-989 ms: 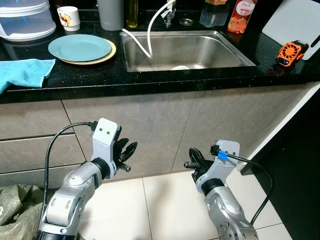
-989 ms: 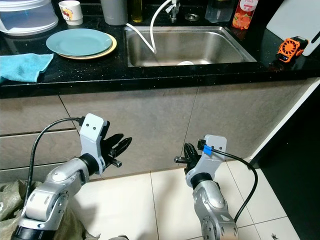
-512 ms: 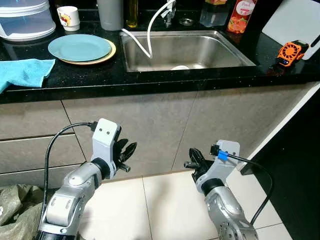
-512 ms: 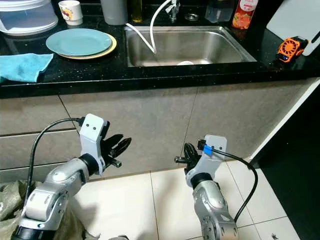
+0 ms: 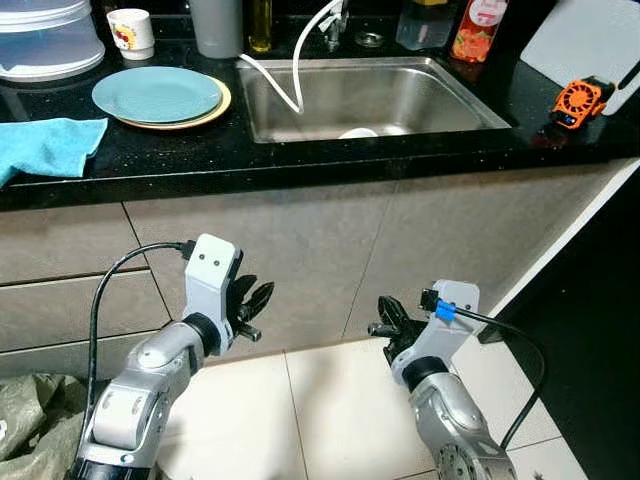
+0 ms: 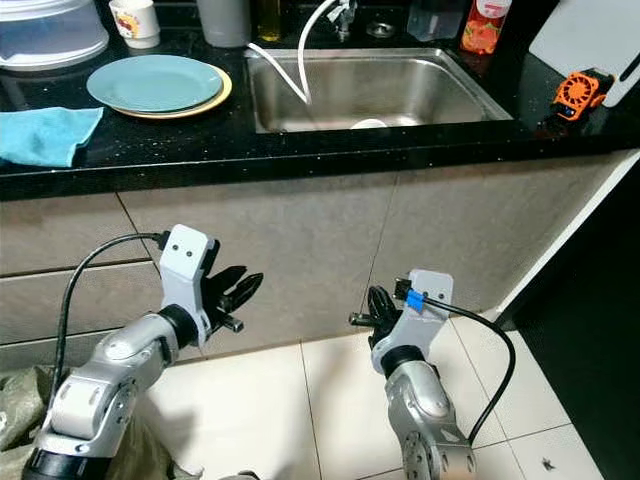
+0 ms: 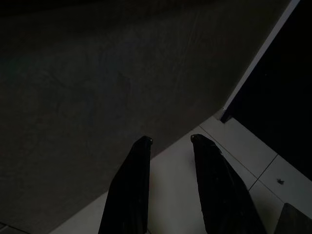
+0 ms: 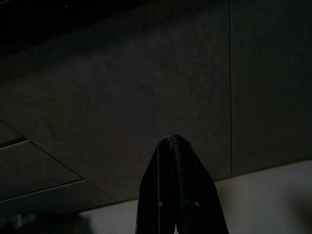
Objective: Kitchen organization
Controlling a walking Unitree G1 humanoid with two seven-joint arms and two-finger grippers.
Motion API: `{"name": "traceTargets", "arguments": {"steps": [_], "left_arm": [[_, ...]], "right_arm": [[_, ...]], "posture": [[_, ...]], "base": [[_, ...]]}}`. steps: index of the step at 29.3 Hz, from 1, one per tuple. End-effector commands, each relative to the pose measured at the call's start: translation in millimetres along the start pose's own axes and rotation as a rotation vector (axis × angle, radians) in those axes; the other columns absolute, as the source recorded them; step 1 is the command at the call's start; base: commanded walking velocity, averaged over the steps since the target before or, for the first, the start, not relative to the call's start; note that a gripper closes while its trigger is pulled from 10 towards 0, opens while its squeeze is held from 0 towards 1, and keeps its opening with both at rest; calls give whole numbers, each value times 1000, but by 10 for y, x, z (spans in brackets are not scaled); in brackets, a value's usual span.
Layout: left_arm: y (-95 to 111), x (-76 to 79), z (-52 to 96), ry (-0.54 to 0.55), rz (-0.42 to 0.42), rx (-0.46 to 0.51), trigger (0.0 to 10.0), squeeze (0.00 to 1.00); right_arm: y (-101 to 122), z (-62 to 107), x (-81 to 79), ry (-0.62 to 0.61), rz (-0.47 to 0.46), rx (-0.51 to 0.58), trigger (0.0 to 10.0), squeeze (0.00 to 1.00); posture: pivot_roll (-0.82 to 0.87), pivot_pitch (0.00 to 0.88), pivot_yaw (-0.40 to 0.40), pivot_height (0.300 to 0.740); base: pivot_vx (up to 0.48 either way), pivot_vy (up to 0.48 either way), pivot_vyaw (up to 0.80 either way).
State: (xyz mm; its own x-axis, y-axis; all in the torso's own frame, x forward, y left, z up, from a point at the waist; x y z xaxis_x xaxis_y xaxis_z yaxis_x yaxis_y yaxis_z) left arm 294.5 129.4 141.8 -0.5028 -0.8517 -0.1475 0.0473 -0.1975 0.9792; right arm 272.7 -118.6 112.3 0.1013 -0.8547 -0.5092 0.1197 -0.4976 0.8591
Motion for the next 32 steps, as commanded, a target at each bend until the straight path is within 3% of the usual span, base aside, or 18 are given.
{"name": "traceTargets", "arguments": {"steps": [1, 9, 10, 13, 17, 26, 29, 30, 31, 32], "left_arm": [[-39, -6, 10, 5, 11, -16, 10000, 0], [-17, -60, -1, 54, 3, -32, 10000, 0], [118, -94, -34, 92, -19, 4, 10000, 0], [233, -95, -84, 107, -16, 40, 10000, 0], [324, -17, -167, 68, -5, 72, 10000, 0], [287, 53, -140, 29, -37, 64, 10000, 0], [275, 107, -131, -1, -110, 51, 10000, 0], [286, 167, -137, -11, -161, 57, 10000, 0], [286, 167, -137, -11, -161, 57, 10000, 0], [336, 204, -154, -3, -172, 71, 10000, 0]], "right_arm": [[-33, 5, -17, -7, -28, -7, 10000, 0], [-36, 6, -15, -7, -23, -8, 10000, 0], [-32, 8, -14, -6, -18, -6, 10000, 0], [-33, 6, -19, -4, -13, -6, 10000, 0], [-34, 0, -23, -2, -2, -4, 10000, 0], [7, 4, -23, -5, 20, 12, 10000, 0], [280, -85, 5, -34, 106, 111, 10000, 0], [443, -127, 31, -59, 212, 166, 10000, 0], [443, -127, 31, -59, 212, 166, 10000, 0], [520, -143, 34, -65, 269, 191, 10000, 0]], "posture": [[173, 79, -23, 740], [171, 76, -24, 740], [166, 73, -29, 740], [172, 69, -29, 740], [161, 64, -27, 740], [162, 70, -26, 740], [159, 73, -26, 740], [159, 73, -26, 740], [159, 73, -26, 740], [159, 73, -23, 740]], "base": [[0, 0, 0], [0, 0, 0], [0, 0, 0], [0, 0, 0], [0, 0, 0], [0, 0, 0], [0, 0, 0], [0, 0, 0], [0, 0, 0], [0, 0, 0]]}}
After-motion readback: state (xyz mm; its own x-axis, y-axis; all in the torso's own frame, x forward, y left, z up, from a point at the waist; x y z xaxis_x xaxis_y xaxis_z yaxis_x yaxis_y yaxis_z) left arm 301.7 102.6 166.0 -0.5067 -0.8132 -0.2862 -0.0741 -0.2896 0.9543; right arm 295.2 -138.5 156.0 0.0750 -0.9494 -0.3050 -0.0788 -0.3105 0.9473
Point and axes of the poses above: a point about 5 cm out from each wrist's last joint towards the gripper, its own z axis pointing back from the gripper into the wrist, its own y axis along the axis of the wrist's last joint, x = y × z, the point moved 2 cm from there along -z, pointing out of the wrist towards the gripper, and after that the axes turned 11 degrees about -z, right-handed, at the moved point
